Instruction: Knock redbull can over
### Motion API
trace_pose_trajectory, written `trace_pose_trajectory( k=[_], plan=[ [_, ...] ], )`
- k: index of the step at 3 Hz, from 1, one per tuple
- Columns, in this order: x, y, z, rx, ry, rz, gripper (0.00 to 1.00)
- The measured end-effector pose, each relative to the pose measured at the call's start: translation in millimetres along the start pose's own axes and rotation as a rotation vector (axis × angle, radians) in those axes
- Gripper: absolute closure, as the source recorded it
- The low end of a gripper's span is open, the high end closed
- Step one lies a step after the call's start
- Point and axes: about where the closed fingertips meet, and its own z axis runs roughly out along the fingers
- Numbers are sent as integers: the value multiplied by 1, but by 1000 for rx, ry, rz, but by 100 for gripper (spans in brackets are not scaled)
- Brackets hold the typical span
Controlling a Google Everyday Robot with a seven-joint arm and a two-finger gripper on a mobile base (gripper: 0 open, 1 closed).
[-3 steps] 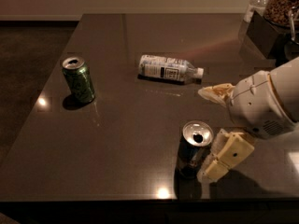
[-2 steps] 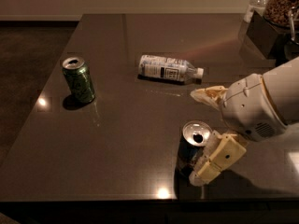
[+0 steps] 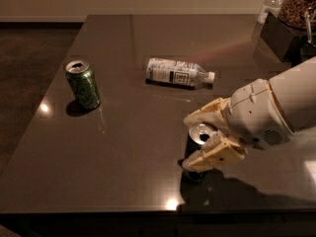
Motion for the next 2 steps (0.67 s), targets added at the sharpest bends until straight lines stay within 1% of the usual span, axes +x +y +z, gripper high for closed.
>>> trace_pose_trajectory(
  k=[1,2],
  plan=[
    [-7,-3,-3,7,9,-5,64],
    [-10,-18,-10,31,72,8,87]
  ],
)
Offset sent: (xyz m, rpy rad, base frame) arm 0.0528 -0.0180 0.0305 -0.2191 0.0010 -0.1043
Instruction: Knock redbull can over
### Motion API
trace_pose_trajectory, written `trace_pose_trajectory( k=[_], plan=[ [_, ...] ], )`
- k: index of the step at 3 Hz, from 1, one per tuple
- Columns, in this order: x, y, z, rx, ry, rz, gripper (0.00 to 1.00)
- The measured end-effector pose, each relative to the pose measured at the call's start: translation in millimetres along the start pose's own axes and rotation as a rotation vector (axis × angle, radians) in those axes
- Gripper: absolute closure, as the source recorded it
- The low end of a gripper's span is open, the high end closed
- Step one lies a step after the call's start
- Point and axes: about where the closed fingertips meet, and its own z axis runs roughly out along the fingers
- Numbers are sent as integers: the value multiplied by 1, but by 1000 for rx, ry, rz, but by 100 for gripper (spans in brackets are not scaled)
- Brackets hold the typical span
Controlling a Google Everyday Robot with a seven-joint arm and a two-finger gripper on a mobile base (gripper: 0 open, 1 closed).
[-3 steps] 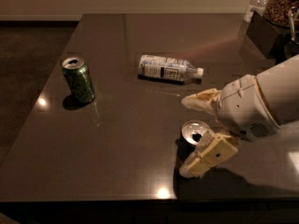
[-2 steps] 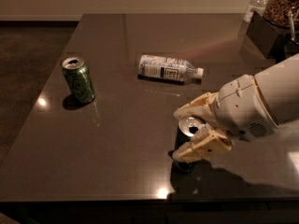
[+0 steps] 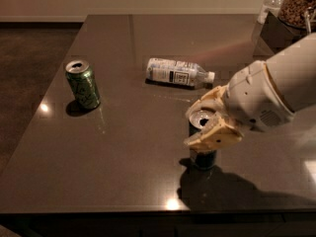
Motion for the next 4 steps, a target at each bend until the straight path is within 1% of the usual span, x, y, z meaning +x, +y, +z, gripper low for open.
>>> trace_pose_trajectory(
  k=[1,2,3,4],
  plan=[
    [-1,-26,-7,15,118,19,100],
    [8,-51,-5,0,256,32,100],
    [25,-72,7,-48,434,34,100],
    [38,-80,18,-89,538,25,100]
  ],
)
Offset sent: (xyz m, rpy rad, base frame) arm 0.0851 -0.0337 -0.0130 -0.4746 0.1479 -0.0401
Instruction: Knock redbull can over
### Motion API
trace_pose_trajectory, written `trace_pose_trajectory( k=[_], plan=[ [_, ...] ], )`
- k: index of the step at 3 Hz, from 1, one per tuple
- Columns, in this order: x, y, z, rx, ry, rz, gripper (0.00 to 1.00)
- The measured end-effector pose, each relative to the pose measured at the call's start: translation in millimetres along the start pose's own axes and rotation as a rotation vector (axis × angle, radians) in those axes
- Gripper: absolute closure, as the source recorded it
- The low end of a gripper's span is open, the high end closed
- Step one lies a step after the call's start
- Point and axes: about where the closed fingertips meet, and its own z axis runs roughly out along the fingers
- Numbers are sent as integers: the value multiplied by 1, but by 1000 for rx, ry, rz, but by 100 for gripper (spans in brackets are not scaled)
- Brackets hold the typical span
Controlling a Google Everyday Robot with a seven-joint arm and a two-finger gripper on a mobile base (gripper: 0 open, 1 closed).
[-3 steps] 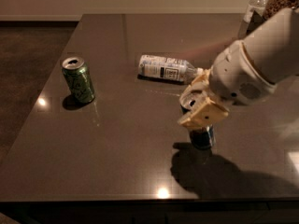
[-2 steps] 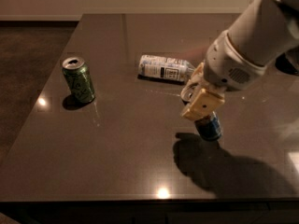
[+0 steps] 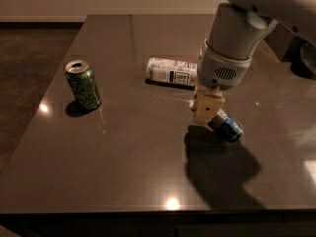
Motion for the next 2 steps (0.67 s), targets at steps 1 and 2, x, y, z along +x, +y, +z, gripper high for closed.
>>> trace_pose_trajectory(
  k=[1,2],
  plan=[
    [2,-7,13,-22,76,-11,82],
    [2,-11,23,-30,119,-21,61]
  ],
)
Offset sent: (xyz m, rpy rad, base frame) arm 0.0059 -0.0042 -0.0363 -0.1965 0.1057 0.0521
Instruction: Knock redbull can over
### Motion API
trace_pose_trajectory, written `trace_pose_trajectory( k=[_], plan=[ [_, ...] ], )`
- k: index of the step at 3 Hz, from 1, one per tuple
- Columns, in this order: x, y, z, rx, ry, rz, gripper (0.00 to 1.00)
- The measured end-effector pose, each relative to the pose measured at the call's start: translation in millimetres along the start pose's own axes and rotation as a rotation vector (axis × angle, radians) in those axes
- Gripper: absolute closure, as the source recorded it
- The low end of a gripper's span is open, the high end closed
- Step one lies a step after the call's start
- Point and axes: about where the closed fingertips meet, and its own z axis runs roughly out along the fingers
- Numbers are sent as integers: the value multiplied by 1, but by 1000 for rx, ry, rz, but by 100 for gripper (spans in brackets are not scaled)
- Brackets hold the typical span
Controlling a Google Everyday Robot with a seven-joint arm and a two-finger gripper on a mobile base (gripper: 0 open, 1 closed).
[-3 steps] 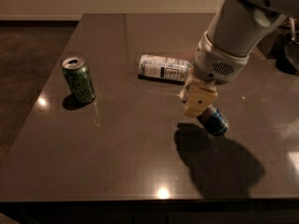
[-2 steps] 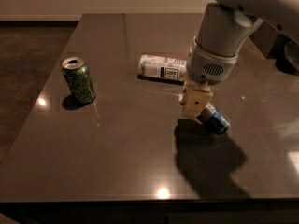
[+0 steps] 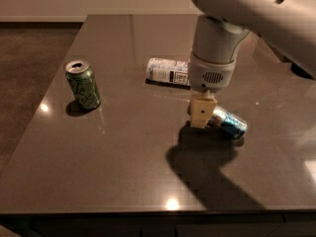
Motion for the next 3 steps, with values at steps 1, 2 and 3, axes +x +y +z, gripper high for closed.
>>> trace_pose_trajectory(
  k=[1,2,3],
  plan=[
    [0,-3,8,-3,10,-2,36],
    [-3,-6,7,12,0,-2,14],
    [-5,-8,7,25,-9,-1,0]
  ],
)
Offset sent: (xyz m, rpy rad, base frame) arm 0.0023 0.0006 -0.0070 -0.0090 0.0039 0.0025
